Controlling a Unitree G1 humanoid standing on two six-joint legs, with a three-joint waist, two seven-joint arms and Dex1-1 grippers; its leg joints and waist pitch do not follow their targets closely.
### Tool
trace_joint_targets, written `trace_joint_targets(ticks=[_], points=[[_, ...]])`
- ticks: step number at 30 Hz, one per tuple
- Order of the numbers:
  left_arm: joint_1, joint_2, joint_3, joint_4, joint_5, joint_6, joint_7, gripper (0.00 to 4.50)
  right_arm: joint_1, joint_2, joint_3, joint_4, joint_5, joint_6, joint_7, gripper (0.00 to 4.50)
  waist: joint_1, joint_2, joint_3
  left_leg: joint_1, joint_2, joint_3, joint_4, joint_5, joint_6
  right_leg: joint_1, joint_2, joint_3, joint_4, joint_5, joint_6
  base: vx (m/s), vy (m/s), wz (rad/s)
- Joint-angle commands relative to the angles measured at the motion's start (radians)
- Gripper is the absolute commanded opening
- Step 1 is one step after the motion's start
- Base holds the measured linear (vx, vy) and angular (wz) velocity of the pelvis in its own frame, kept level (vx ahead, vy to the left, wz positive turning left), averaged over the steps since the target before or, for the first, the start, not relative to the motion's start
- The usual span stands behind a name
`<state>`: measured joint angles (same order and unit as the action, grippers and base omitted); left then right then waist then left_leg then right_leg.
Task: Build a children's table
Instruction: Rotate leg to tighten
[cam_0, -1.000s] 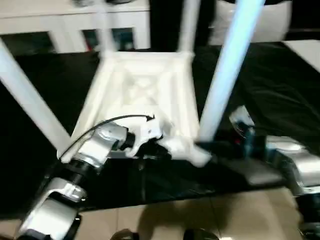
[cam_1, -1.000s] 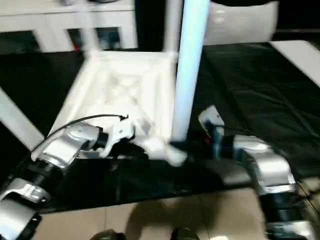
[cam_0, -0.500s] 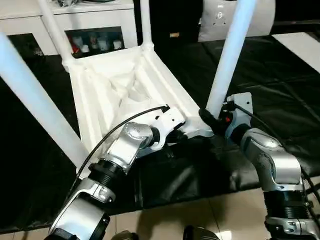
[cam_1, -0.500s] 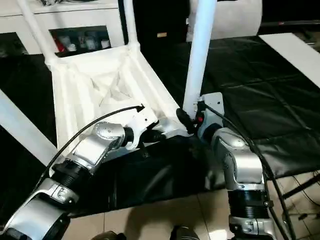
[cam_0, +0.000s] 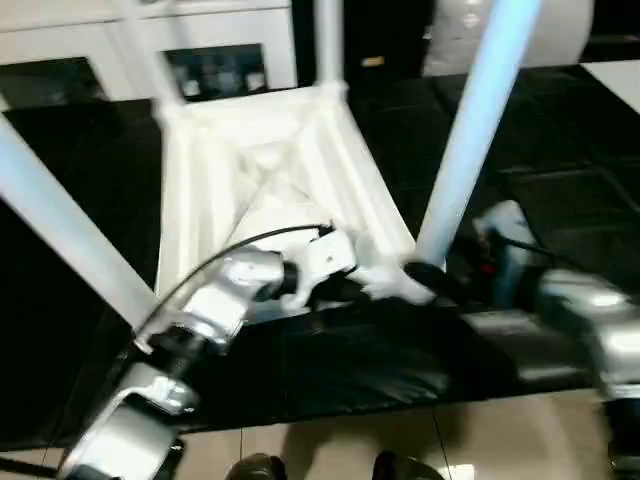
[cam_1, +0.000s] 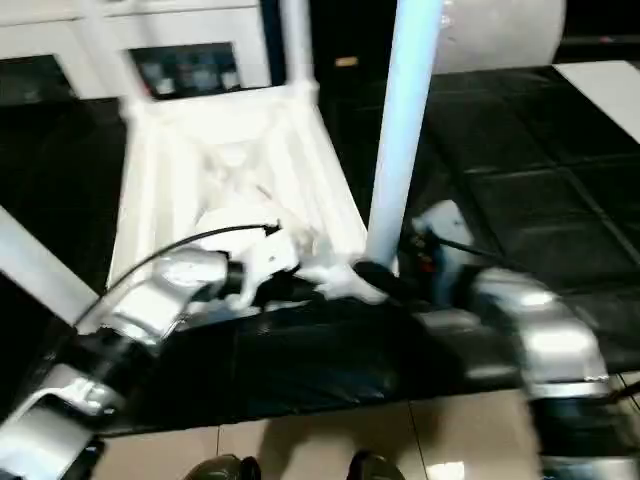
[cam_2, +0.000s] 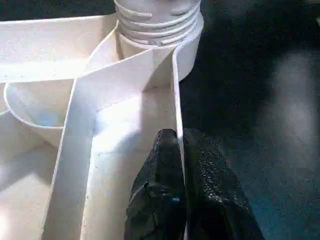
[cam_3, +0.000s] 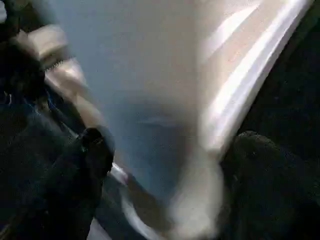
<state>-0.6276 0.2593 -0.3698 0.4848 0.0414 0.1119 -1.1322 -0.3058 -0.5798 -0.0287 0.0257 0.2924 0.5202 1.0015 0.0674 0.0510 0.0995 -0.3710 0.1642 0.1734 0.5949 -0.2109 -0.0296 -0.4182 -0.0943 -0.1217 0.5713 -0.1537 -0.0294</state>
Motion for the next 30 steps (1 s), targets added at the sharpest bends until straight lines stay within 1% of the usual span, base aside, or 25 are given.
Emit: trace_joint_targets(ticks=[1, 2, 3, 4, 5, 6, 7, 8, 9, 10, 11, 12, 13, 14, 16, 19, 22, 23, 25, 26, 28, 29, 30], points=[[-0.007, 0.002, -0.042, 0.001, -0.008, -0.048, -0.078, 0.0, 0.011, -0.026, 0.027, -0.006, 0.026, -0.005, 0.093, 4.35, 0.001, -0.024, -0.067, 0.004, 0.068, -0.02, -0.06, -0.061, 0.184, 0.069, -0.074, 0.063, -0.059, -0.239, -0.214, 0.0, 0.0, 0.0], [-0.014, 0.015, -0.049, 0.01, -0.008, -0.073, -0.113, 0.0, 0.01, -0.057, 0.043, -0.002, 0.031, -0.029, 0.156, 4.35, 0.003, -0.026, -0.069, 0.004, 0.07, -0.02, -0.061, -0.086, 0.167, 0.069, -0.076, 0.063, -0.063, -0.277, -0.205, 0.0, 0.0, 0.0], [-0.015, 0.017, -0.051, 0.011, -0.009, -0.076, -0.119, 0.0, 0.009, -0.06, 0.045, 0.0, 0.031, -0.035, 0.164, 4.11, 0.003, -0.026, -0.068, 0.004, 0.071, -0.02, -0.062, -0.09, 0.161, 0.069, -0.077, 0.064, -0.063, -0.285, -0.202, 0.0, 0.0, 0.0], [-0.017, 0.025, -0.055, 0.011, -0.013, -0.087, -0.146, 0.0, 0.003, -0.074, 0.053, 0.01, 0.031, -0.052, 0.194, 4.01, 0.003, -0.026, -0.068, 0.004, 0.071, -0.02, -0.062, -0.09, 0.161, 0.069, -0.077, 0.064, -0.063, -0.285, -0.202, 0.0, 0.0, 0.0], [-0.017, 0.033, -0.058, 0.007, -0.023, -0.1, -0.181, 0.0, -0.004, -0.086, 0.061, 0.024, 0.033, -0.062, 0.225, 4.01, 0.006, -0.027, -0.07, 0.004, 0.07, -0.02, -0.061, -0.09, 0.151, 0.068, -0.078, 0.065, -0.062, -0.289, -0.202, 0.0, 0.0, 0.0], [-0.017, 0.04, -0.064, 0.003, -0.024, -0.104, -0.205, 0.0, -0.01, -0.095, 0.069, 0.032, 0.033, -0.066, 0.251, 4.01, 0.01, -0.027, -0.073, 0.006, 0.071, -0.019, -0.06, -0.083, 0.148, 0.067, -0.078, 0.066, -0.061, -0.284, -0.204, 0.0, 0.0, 0.0], [-0.017, 0.04, -0.064, 0.003, -0.024, -0.104, -0.205, 0.0, -0.01, -0.095, 0.069, 0.032, 0.033, -0.066, 0.251, 3.94, 0.013, -0.027, -0.072, 0.005, 0.072, -0.02, -0.06, -0.079, 0.147, 0.067, -0.077, 0.066, -0.06, -0.281, -0.205, 0.0, 0.0, 0.0], [-0.019, 0.055, -0.077, 0.002, -0.027, -0.129, -0.248, 0.0, -0.022, -0.115, 0.088, 0.047, 0.041, -0.067, 0.304, 3.78, 0.019, -0.026, -0.073, 0.008, 0.072, -0.019, -0.059, -0.073, 0.148, 0.065, -0.076, 0.066, -0.058, -0.27, -0.211, 0.0, 0.0, 0.0], [-0.019, 0.056, -0.079, 0.003, -0.027, -0.131, -0.251, 0.0, -0.023, -0.116, 0.09, 0.048, 0.042, -0.068, 0.31, 3.63, 0.02, -0.027, -0.074, 0.007, 0.073, -0.019, -0.059, -0.07, 0.149, 0.066, -0.076, 0.066, -0.057, -0.264, -0.212, 0.0, 0.0, 0.0], [-0.024, 0.066, -0.091, 0.009, -0.025, -0.15, -0.274, 0.0, -0.032, -0.13, 0.105, 0.057, 0.052, -0.067, 0.351, 3.56, 0.024, -0.034, -0.076, 0.006, 0.075, -0.019, -0.058, -0.063, 0.153, 0.067, -0.077, 0.067, -0.053, -0.25, -0.218, 0.0, 0.0, 0.0], [-0.027, 0.071, -0.097, 0.013, -0.023, -0.161, -0.293, 0.0, -0.038, -0.137, 0.115, 0.064, 0.059, -0.068, 0.383, 3.53, 0.027, -0.032, -0.077, 0.007, 0.074, -0.02, -0.057, -0.061, 0.156, 0.067, -0.077, 0.066, -0.051, -0.245, -0.222, 0.0, 0.0, 0.0], [-0.03, 0.074, -0.1, 0.018, -0.019, -0.171, -0.304, 0.0, -0.043, -0.14, 0.122, 0.07, 0.065, -0.068, 0.405, 3.32, 0.029, -0.03, -0.077, 0.006, 0.075, -0.019, -0.056, -0.052, 0.16, 0.067, -0.079, 0.067, -0.05, -0.234, -0.224, 0.0, 0.0, 0.0], [-0.03, 0.075, -0.1, 0.018, -0.019, -0.173, -0.306, 0.0, -0.044, -0.14, 0.124, 0.071, 0.066, -0.067, 0.408, 3.32, 0.03, -0.03, -0.077, 0.005, 0.075, -0.02, -0.056, -0.048, 0.162, 0.067, -0.079, 0.067, -0.049, -0.229, -0.225, 0.0, 0.0, 0.0], [-0.031, 0.076, -0.1, 0.02, -0.018, -0.177, -0.31, 0.0, -0.046, -0.141, 0.127, 0.075, 0.066, -0.069, 0.417, 3.12, 0.031, -0.033, -0.08, 0.006, 0.076, -0.02, -0.055, -0.039, 0.164, 0.067, -0.079, 0.068, -0.047, -0.217, -0.228, 0.0, 0.0, 0.0], [-0.032, 0.078, -0.1, 0.023, -0.017, -0.184, -0.316, 0.0, -0.049, -0.138, 0.135, 0.083, 0.068, -0.077, 0.434, 3.08, 0.033, -0.032, -0.08, 0.005, 0.076, -0.02, -0.054, -0.033, 0.165, 0.067, -0.079, 0.067, -0.045, -0.213, -0.231, 0.0, 0.0, 0.0], [-0.031, 0.079, -0.099, 0.025, -0.018, -0.187, -0.321, 0.0, -0.051, -0.131, 0.139, 0.087, 0.068, -0.095, 0.44, 2.72, 0.036, -0.034, -0.08, 0.005, 0.074, -0.019, -0.054, -0.038, 0.158, 0.068, -0.08, 0.067, -0.047, -0.231, -0.226, 0.0, 0.0, 0.0], [-0.031, 0.08, -0.099, 0.03, -0.018, -0.192, -0.319, 0.0, -0.052, -0.127, 0.139, 0.089, 0.074, -0.1, 0.449, 2.5, 0.037, -0.034, -0.081, 0.005, 0.073, -0.019, -0.054, -0.037, 0.154, 0.068, -0.078, 0.066, -0.047, -0.235, -0.223, 0.0, 0.0, 0.0], [-0.031, 0.081, -0.1, 0.033, -0.019, -0.196, -0.319, 0.0, -0.053, -0.128, 0.14, 0.089, 0.083, -0.09, 0.455, 2.5, 0.037, -0.034, -0.082, 0.005, 0.073, -0.019, -0.053, -0.032, 0.155, 0.068, -0.078, 0.066, -0.046, -0.23, -0.223, 0.0, 0.0, 0.0], [-0.029, 0.082, -0.099, 0.034, -0.02, -0.196, -0.317, 0.0, -0.051, -0.13, 0.141, 0.086, 0.088, -0.088, 0.459, 2.23, 0.037, -0.034, -0.083, 0.005, 0.073, -0.019, -0.052, -0.033, 0.157, 0.068, -0.077, 0.065, -0.046, -0.229, -0.223, 0.0, 0.0, 0.0], [-0.028, 0.081, -0.097, 0.035, -0.021, -0.194, -0.317, 0.0, -0.048, -0.13, 0.14, 0.082, 0.094, -0.082, 0.464, 2.2, 0.037, -0.036, -0.084, 0.004, 0.073, -0.019, -0.052, -0.029, 0.156, 0.07, -0.078, 0.065, -0.045, -0.228, -0.222, 0.0, 0.0, 0.0], [-0.025, 0.078, -0.092, 0.037, -0.026, -0.188, -0.316, 0.0, -0.042, -0.129, 0.139, 0.075, 0.102, -0.075, 0.469, 2.12, 0.038, -0.036, -0.084, 0.005, 0.073, -0.019, -0.052, -0.023, 0.158, 0.069, -0.077, 0.065, -0.045, -0.223, -0.221, 0.0, 0.0, 0.0], [-0.022, 0.073, -0.085, 0.03, -0.031, -0.161, -0.304, 0.0, -0.036, -0.124, 0.131, 0.064, 0.116, -0.059, 0.463, 2.05, 0.037, -0.036, -0.084, 0.005, 0.073, -0.019, -0.052, -0.023, 0.159, 0.068, -0.077, 0.065, -0.045, -0.223, -0.223, 0.0, 0.0, 0.0], [-0.022, 0.073, -0.085, 0.03, -0.031, -0.161, -0.304, 0.0, -0.036, -0.124, 0.131, 0.064, 0.116, -0.059, 0.463, 2.05, 0.038, -0.034, -0.085, 0.005, 0.073, -0.019, -0.051, -0.021, 0.158, 0.069, -0.077, 0.065, -0.044, -0.218, -0.226, 0.0, 0.0, 0.0]])
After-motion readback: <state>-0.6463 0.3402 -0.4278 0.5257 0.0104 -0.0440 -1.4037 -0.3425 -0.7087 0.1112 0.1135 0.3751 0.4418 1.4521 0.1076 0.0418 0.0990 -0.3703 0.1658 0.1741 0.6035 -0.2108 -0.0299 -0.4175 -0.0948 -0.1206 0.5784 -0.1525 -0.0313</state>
